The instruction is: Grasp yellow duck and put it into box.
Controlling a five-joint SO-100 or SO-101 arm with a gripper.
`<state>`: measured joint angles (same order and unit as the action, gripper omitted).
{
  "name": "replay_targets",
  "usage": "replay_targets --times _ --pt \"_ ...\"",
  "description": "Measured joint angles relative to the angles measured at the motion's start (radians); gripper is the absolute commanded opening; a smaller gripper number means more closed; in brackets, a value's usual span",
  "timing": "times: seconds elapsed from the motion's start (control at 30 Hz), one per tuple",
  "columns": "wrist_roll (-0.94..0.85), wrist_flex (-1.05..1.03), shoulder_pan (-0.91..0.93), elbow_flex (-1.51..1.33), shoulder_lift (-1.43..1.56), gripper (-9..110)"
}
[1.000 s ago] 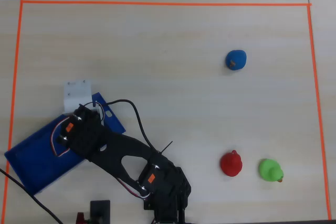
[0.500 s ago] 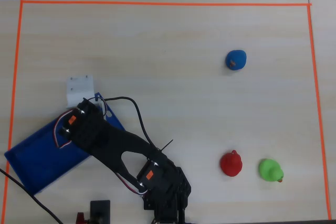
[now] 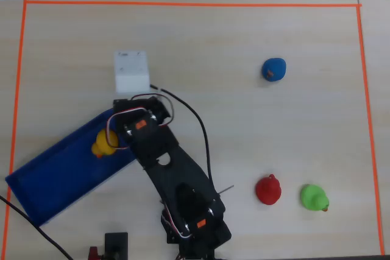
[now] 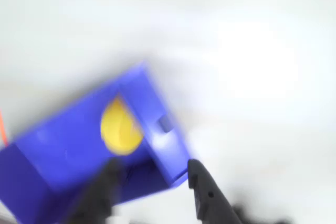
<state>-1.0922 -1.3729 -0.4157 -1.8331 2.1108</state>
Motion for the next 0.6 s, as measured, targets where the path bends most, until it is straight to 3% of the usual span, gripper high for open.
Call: replay_targets --times 0.27,0.6 --pt "-0.351 0.336 0.525 -0.443 0.357 0" --pt "-0.339 0.176 0.408 -1.048 0.911 0"
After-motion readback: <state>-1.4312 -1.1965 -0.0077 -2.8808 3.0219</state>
